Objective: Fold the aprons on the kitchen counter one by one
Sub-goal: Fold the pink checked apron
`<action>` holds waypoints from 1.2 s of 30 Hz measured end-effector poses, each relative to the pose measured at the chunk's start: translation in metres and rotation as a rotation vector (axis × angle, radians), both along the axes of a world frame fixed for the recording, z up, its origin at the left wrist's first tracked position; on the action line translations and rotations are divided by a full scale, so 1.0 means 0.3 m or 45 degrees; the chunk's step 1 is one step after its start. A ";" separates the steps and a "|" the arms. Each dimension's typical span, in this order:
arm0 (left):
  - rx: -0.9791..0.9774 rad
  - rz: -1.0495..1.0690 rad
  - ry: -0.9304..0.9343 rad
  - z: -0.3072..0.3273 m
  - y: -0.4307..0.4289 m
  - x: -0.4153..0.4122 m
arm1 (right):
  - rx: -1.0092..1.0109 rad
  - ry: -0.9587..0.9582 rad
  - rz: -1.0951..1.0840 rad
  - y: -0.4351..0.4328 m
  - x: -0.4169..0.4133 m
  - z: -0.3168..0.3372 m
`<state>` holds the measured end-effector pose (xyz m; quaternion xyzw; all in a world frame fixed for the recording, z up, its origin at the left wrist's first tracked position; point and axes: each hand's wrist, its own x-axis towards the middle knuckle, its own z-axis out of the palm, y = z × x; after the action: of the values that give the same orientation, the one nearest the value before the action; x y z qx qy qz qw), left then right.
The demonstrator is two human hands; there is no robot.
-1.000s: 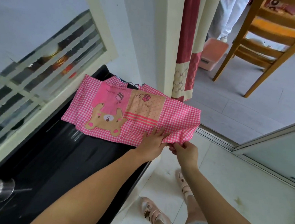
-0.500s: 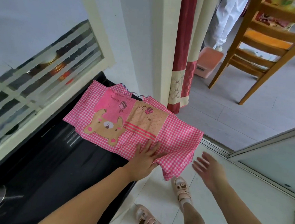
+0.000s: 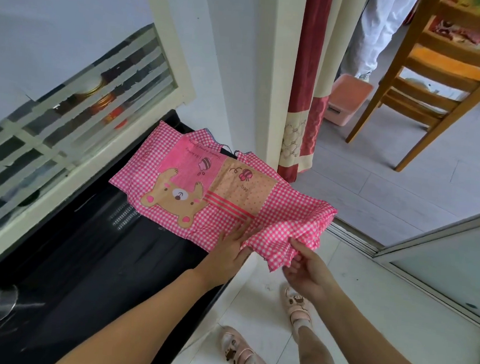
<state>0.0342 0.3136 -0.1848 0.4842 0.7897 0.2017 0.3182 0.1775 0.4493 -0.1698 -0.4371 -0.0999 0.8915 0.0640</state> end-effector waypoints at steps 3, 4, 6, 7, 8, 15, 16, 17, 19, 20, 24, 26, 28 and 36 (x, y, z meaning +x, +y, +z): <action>-0.121 -0.145 0.122 -0.006 -0.035 -0.019 | 0.233 -0.143 0.250 0.027 0.022 0.019; -0.135 -0.175 0.161 -0.005 -0.046 -0.018 | 0.299 -0.162 0.344 0.025 0.024 0.031; -0.042 -0.127 0.124 0.008 -0.066 -0.003 | 0.403 -0.121 0.543 0.017 0.028 0.063; 0.036 -0.070 0.080 0.014 -0.079 0.009 | 0.440 -0.056 0.677 0.016 0.033 0.081; 0.093 0.005 0.022 0.028 -0.089 0.021 | 0.470 0.027 0.833 0.021 0.039 0.102; 0.018 0.378 -0.287 0.170 -0.144 0.002 | 1.108 0.232 1.461 0.237 0.066 0.352; 0.014 0.405 -0.325 0.181 -0.148 -0.023 | 1.237 0.251 1.451 0.255 0.042 0.387; -0.001 0.447 -0.365 0.184 -0.158 -0.032 | 1.350 0.258 1.418 0.272 0.019 0.407; -0.041 0.497 -0.429 0.198 -0.209 -0.026 | 1.493 0.233 1.355 0.296 -0.036 0.420; -0.043 0.519 -0.473 0.201 -0.228 -0.032 | 1.520 0.216 1.341 0.303 -0.067 0.419; -0.096 0.665 -0.672 0.254 -0.308 -0.099 | 1.503 0.229 1.215 0.297 -0.197 0.395; -0.115 0.707 -0.651 0.238 -0.329 -0.143 | 1.381 0.302 1.139 0.279 -0.243 0.376; -0.066 0.720 -0.700 0.275 -0.335 -0.182 | 1.203 0.423 1.035 0.251 -0.284 0.360; 0.351 1.000 -1.334 0.333 -0.352 -0.374 | 1.089 0.643 1.390 0.216 -0.492 0.341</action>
<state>-0.0780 0.2080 -0.0849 0.0351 0.6154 0.6102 0.4977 0.0300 0.5142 -0.0674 -0.0436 -0.6244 0.7530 -0.2031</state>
